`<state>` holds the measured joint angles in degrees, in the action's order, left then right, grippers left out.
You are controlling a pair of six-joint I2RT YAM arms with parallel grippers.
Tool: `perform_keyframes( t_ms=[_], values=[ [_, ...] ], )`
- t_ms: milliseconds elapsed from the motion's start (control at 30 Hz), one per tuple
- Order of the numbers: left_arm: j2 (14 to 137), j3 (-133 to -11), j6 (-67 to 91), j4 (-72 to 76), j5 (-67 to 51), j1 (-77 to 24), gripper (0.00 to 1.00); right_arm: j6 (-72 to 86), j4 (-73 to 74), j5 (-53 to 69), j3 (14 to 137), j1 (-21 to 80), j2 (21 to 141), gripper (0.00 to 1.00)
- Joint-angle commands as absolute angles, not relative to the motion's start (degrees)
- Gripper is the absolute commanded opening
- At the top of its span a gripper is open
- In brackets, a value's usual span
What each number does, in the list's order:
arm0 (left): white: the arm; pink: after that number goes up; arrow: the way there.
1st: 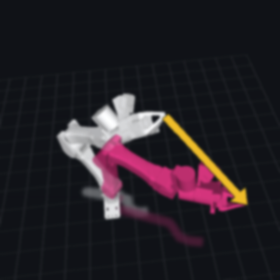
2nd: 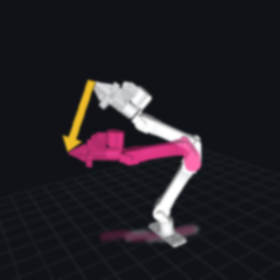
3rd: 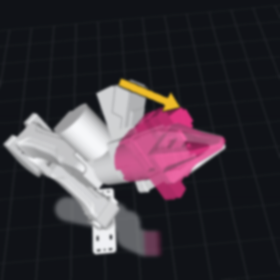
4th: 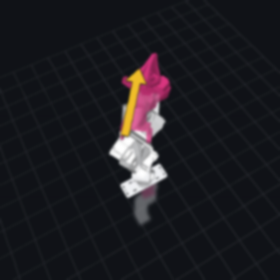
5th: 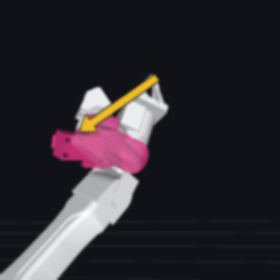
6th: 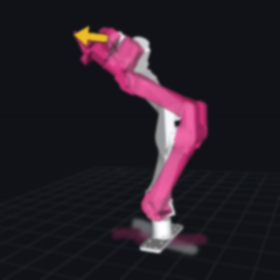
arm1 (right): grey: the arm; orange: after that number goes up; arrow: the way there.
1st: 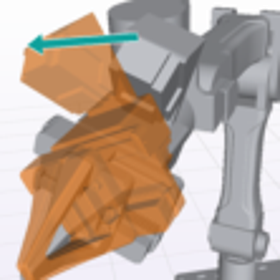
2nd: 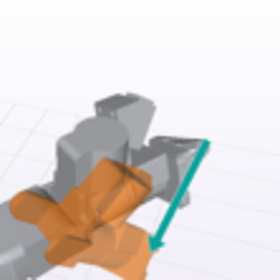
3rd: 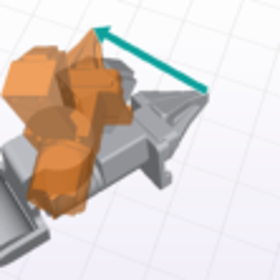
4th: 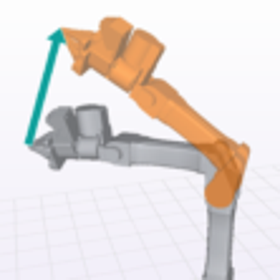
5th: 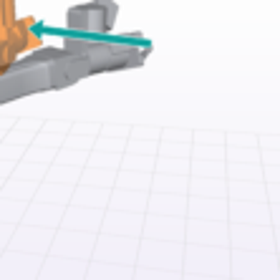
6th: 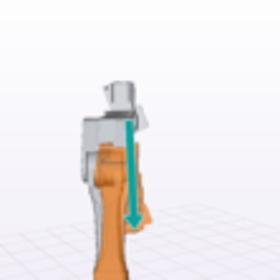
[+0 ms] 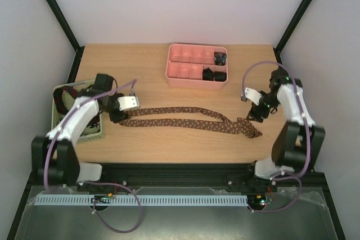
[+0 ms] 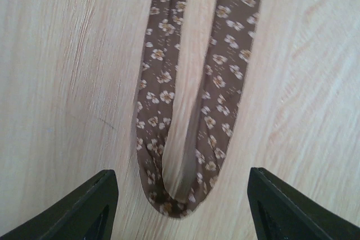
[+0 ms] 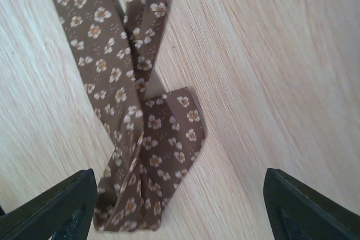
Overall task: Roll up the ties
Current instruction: Adjust the tie at the center of the board.
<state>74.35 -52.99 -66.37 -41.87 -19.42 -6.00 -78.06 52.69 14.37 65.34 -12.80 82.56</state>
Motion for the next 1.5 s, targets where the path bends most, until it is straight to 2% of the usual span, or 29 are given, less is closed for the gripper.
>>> perform_keyframes(
  t_ms=[0, 100, 233, 533, 700, 833, 1000, 1100, 1167, 1200, 1333, 1367, 1467],
  values=[
    [90.02, -62.44, -56.27, -52.51, -22.00, -5.02, 0.67, -69.76, 67.49, 17.75, 73.62, -12.27, 96.23, 0.82],
    [100.01, -70.71, -53.65, -56.54, -21.40, -3.28, 0.68, -68.18, 64.88, 15.08, 73.73, -11.40, 99.41, 0.83],
    [106.85, -75.62, -54.17, -59.46, -17.96, -1.87, 0.70, -66.95, 57.11, 10.56, 68.04, -8.19, 99.78, 0.85],
    [110.39, -77.39, -58.06, -62.92, -15.45, -1.70, 0.76, -64.28, 54.83, 11.52, 64.91, -3.88, 102.90, 0.89],
    [109.73, -75.34, -57.78, -60.33, -14.93, -1.67, 0.76, -63.50, 50.15, 9.47, 61.49, -0.42, 102.59, 0.87],
    [109.04, -72.98, -57.85, -57.61, -13.32, -1.73, 0.76, -62.21, 45.49, 7.63, 57.93, 3.26, 101.83, 0.76],
    [107.73, -68.77, -58.91, -55.72, -11.70, -1.76, 0.73, -62.50, 42.34, 4.25, 53.09, 4.13, 100.35, 0.50],
    [106.50, -65.08, -59.20, -53.47, -11.54, -2.04, 0.65, -62.57, 40.57, 2.66, 50.78, 4.13, 99.04, 0.26],
    [105.75, -63.13, -59.19, -51.93, -11.35, -2.55, 0.54, -61.56, 39.85, 2.05, 50.74, 4.13, 98.42, 0.07],
    [105.53, -62.41, -59.22, -51.44, -11.06, -2.77, 0.48, -60.58, 39.42, 1.63, 51.14, 4.09, 98.00, 0.02],
    [106.28, -65.51, -58.43, -51.83, -12.23, -3.01, 0.06, -58.73, 35.79, -0.17, 54.95, 1.91, 95.51, 0.01],
    [106.56, -68.35, -57.53, -52.04, -13.15, -2.87, 0.03, -58.38, 33.99, -0.95, 56.50, 1.06, 94.58, 0.02],
    [106.13, -79.36, -54.72, -52.05, -18.31, -1.68, 0.02, -57.62, 24.72, -2.59, 61.16, -2.79, 91.72, 0.02]
  ],
)
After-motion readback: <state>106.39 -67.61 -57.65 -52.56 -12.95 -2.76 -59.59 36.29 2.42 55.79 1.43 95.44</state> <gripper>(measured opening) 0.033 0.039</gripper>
